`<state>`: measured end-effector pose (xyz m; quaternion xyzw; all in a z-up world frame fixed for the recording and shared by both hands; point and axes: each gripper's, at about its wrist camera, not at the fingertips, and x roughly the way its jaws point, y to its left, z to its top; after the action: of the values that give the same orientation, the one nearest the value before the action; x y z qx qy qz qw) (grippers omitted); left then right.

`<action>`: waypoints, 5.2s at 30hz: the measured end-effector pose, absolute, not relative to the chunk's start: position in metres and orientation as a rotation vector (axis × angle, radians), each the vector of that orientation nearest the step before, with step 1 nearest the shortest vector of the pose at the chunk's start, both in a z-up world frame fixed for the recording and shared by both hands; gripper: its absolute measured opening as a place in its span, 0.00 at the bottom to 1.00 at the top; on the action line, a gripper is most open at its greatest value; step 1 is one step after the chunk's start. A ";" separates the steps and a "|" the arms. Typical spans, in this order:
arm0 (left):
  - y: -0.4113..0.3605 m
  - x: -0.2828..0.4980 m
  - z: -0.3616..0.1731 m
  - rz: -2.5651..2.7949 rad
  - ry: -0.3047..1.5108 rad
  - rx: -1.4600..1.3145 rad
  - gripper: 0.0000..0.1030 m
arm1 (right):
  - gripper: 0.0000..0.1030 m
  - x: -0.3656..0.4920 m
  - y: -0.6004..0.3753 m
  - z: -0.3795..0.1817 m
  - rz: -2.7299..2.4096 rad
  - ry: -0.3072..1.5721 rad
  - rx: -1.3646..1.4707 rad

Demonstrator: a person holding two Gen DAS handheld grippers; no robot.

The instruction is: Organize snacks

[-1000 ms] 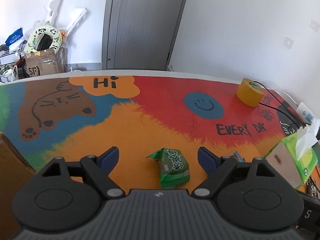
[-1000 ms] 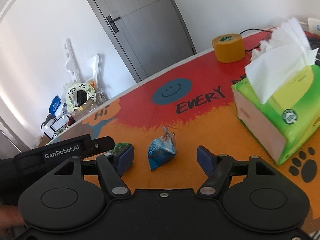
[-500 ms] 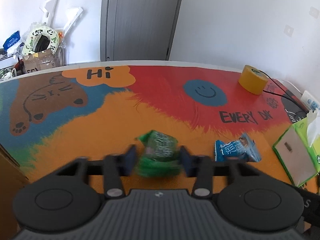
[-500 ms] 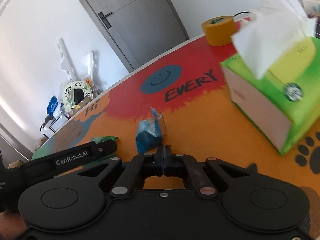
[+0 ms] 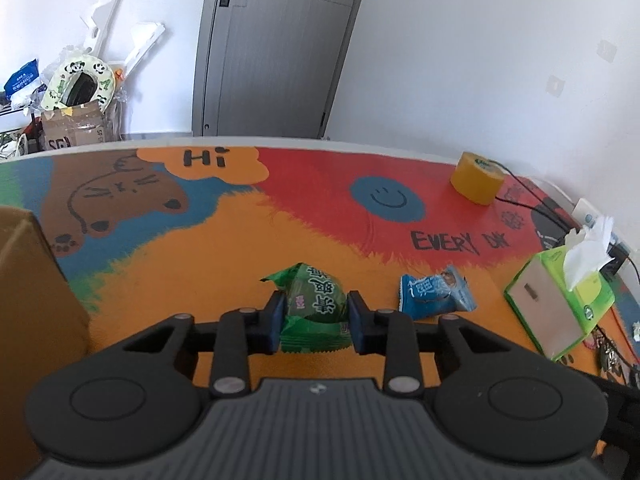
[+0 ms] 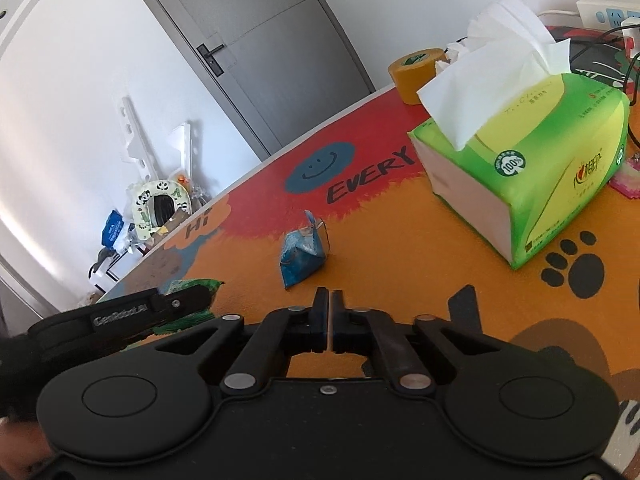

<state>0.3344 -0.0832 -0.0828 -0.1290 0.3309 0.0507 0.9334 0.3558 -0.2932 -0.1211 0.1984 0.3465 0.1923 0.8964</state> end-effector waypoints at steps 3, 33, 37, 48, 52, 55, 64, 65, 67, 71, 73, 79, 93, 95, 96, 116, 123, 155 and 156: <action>-0.078 0.334 -0.078 0.107 0.658 -0.258 0.31 | 0.49 0.362 -0.284 -0.118 0.404 0.706 0.406; -0.060 0.348 -0.071 0.129 0.634 -0.275 0.31 | 0.27 0.391 -0.241 -0.120 0.396 0.733 0.366; -0.064 0.331 -0.062 0.117 0.615 -0.269 0.31 | 0.27 0.369 -0.248 -0.110 0.376 0.715 0.378; -0.071 0.267 -0.038 0.087 0.562 -0.251 0.31 | 0.27 0.300 -0.258 -0.082 0.356 0.629 0.397; -0.071 0.242 -0.030 0.069 0.538 -0.243 0.31 | 0.27 0.277 -0.259 -0.075 0.357 0.597 0.398; -0.069 0.225 -0.025 0.060 0.526 -0.244 0.31 | 0.27 0.264 -0.256 -0.071 0.361 0.583 0.399; -0.055 0.181 -0.011 0.069 0.486 -0.250 0.31 | 0.27 0.226 -0.250 -0.057 0.378 0.543 0.366; -0.053 0.177 -0.010 0.067 0.481 -0.252 0.31 | 0.27 0.222 -0.249 -0.056 0.380 0.538 0.363; -0.048 0.170 -0.006 0.066 0.472 -0.254 0.31 | 0.27 0.215 -0.246 -0.053 0.386 0.529 0.358; -0.037 0.154 -0.002 0.074 0.462 -0.260 0.31 | 0.27 0.204 -0.240 -0.046 0.403 0.511 0.344; -0.030 0.147 0.000 0.077 0.455 -0.263 0.31 | 0.27 0.200 -0.235 -0.043 0.412 0.504 0.335; -0.008 0.129 0.005 0.094 0.440 -0.276 0.31 | 0.27 0.188 -0.219 -0.035 0.444 0.486 0.314; 0.052 0.104 0.001 0.156 0.443 -0.308 0.31 | 0.27 0.173 -0.162 -0.027 0.559 0.485 0.257; 0.060 0.103 -0.002 0.167 0.448 -0.319 0.31 | 0.27 0.173 -0.154 -0.028 0.573 0.490 0.248; 0.065 0.103 -0.003 0.172 0.449 -0.325 0.31 | 0.27 0.173 -0.150 -0.027 0.578 0.493 0.244; 0.117 0.091 -0.016 0.237 0.495 -0.405 0.70 | 0.45 0.167 -0.085 -0.024 0.686 0.525 0.172; 0.111 0.086 -0.011 0.227 0.475 -0.365 0.82 | 0.46 0.162 -0.107 -0.024 0.641 0.548 0.182; 0.042 0.045 0.017 0.117 0.508 -0.151 1.00 | 1.00 0.103 -0.212 -0.001 0.518 0.529 0.169; 0.042 0.043 0.018 0.115 0.509 -0.154 1.00 | 1.00 0.101 -0.214 0.000 0.516 0.532 0.166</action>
<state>0.0434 0.0421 0.0180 -0.0759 0.2512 0.0570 0.9633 0.1006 -0.2144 -0.0004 0.0808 0.2595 0.2517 0.9288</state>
